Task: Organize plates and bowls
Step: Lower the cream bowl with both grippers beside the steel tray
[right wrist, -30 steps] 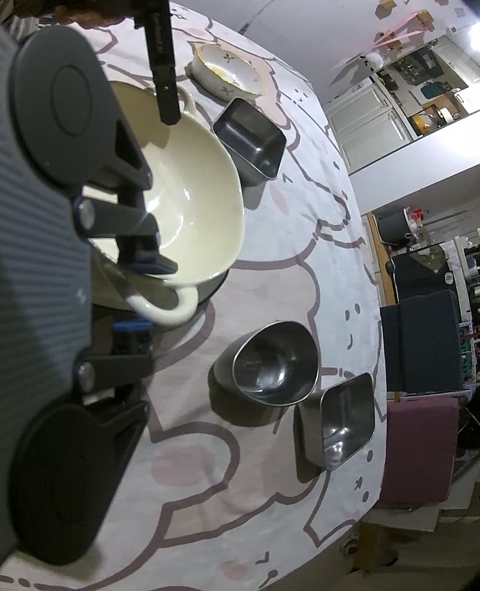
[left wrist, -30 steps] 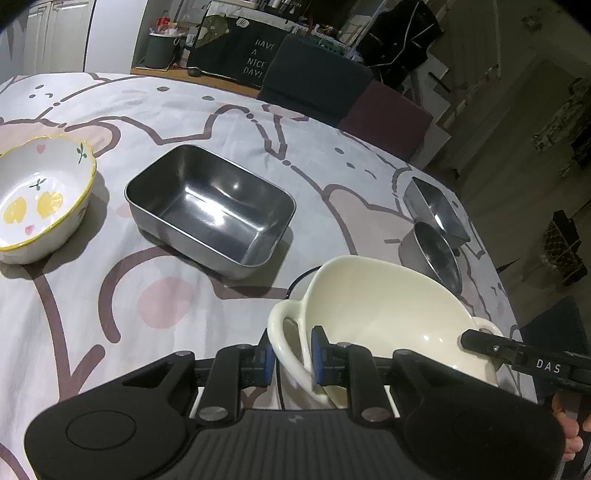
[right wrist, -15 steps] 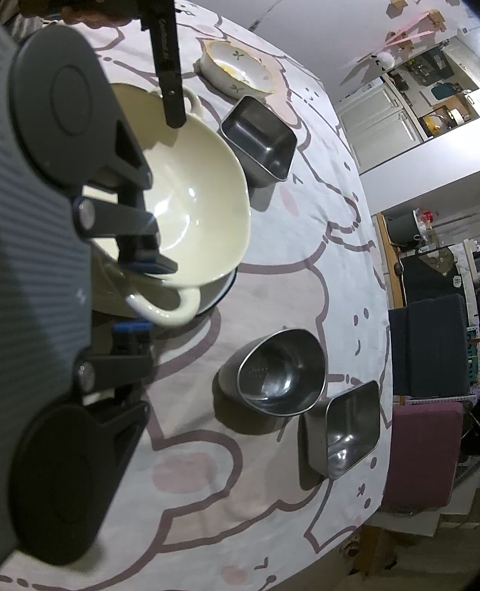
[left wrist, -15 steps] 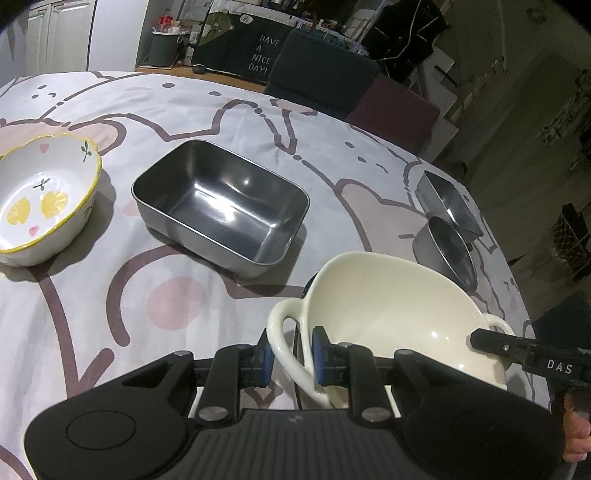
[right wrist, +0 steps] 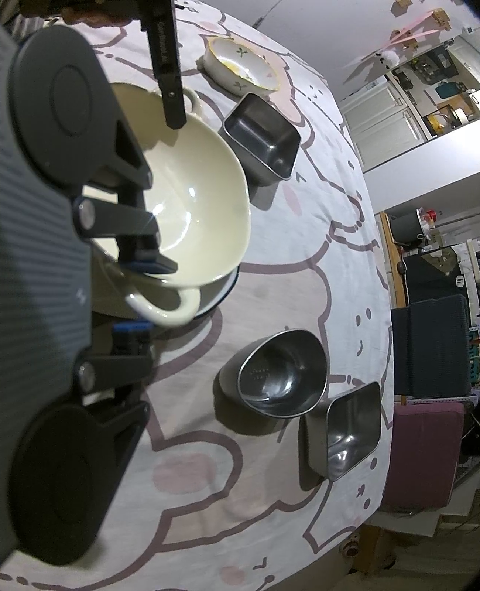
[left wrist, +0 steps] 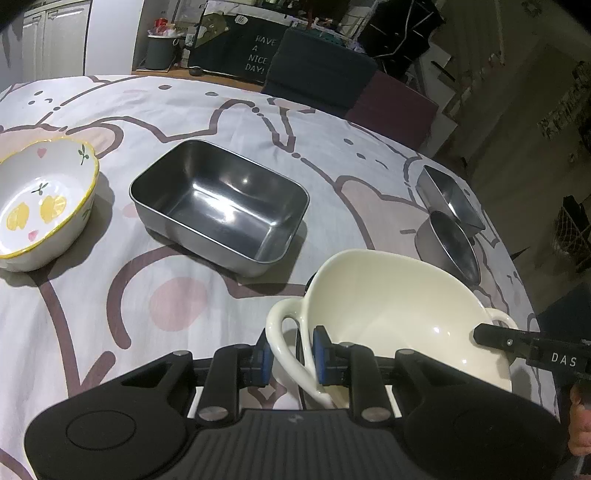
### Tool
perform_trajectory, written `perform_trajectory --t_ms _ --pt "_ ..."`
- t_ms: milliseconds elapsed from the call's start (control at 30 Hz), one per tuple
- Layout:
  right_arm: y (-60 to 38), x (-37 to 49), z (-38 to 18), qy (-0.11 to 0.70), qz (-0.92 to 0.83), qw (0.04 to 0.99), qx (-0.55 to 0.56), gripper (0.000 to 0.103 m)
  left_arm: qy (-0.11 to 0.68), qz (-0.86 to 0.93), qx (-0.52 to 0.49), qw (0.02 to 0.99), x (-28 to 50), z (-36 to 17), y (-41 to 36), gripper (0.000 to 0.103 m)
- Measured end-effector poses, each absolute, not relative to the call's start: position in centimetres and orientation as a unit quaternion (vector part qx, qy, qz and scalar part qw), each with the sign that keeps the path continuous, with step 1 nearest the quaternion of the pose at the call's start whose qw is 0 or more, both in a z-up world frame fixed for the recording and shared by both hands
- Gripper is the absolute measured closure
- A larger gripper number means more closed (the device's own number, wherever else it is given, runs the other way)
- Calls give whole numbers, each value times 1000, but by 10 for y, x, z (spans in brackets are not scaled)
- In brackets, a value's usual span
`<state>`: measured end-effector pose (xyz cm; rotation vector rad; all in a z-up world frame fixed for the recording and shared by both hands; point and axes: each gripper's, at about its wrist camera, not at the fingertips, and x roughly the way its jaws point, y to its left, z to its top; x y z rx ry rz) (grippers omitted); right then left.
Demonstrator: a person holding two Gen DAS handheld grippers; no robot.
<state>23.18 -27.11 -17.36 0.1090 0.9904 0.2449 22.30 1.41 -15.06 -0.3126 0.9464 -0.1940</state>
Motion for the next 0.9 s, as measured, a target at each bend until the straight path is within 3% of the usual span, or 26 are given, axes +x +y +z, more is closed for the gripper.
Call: perform_trajectory --t_ms 900 --pt "-281 238 -183 512 108 848 84 72 460 -101 -135 872 222 -150 10 80"
